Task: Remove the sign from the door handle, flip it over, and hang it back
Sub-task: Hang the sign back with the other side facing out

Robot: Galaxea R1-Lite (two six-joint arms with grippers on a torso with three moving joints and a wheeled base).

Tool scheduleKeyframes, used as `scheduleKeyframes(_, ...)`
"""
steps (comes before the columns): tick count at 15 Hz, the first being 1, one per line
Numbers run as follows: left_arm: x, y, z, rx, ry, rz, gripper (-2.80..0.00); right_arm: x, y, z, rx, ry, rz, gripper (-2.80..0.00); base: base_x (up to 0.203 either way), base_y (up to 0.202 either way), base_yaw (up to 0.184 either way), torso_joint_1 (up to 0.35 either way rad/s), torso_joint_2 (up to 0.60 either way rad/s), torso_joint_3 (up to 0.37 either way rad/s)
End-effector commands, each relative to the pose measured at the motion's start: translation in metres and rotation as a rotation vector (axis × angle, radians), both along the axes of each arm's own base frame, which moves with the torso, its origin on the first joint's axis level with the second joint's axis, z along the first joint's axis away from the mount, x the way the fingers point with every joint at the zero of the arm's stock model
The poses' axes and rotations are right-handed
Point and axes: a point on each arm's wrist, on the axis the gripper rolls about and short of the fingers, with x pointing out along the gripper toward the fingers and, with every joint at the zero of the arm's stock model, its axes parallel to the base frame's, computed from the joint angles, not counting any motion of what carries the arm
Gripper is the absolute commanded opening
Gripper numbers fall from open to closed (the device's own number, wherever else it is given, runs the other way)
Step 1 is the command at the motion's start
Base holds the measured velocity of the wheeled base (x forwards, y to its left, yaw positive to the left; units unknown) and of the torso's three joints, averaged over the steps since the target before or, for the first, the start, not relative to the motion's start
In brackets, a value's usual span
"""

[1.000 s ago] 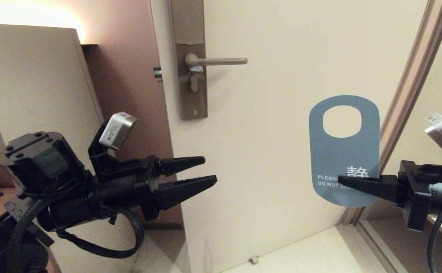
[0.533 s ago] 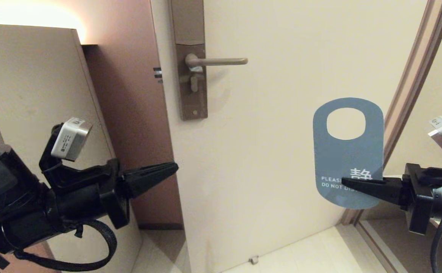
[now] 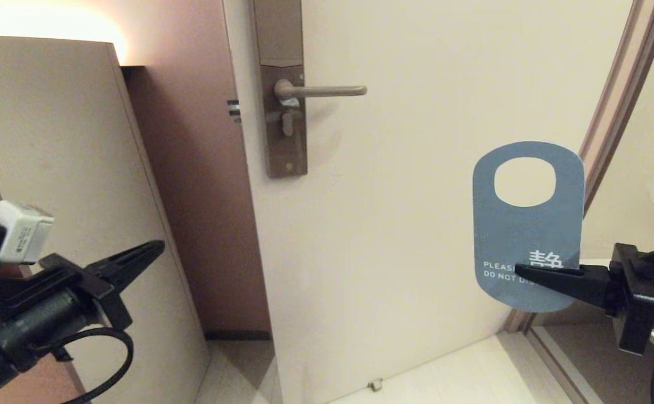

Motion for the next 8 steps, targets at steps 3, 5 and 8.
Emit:
scheduleKeyframes(3,-0.043,0.028,-0.001,-0.005,-0.084,0.268,-2.80,-0.009,-0.001,0.004,0.005,-0.030,0.004,-2.80,0.000,0.000,0.000,0.000,0.00,0.000)
scheduleKeyframes(5,-0.061,0.032,-0.007,-0.006,-0.102,0.340,-2.80,-0.010,-0.002,0.004,0.004,-0.032,0.000,-2.80,0.000,0.000,0.000,0.000,0.00,0.000)
scheduleKeyframes(8,-0.091,0.034,-0.015,-0.004,-0.113,0.389,-2.80,-0.011,-0.002,0.002,0.002,-0.030,-0.008,-2.80,0.000,0.000,0.000,0.000,0.00,0.000)
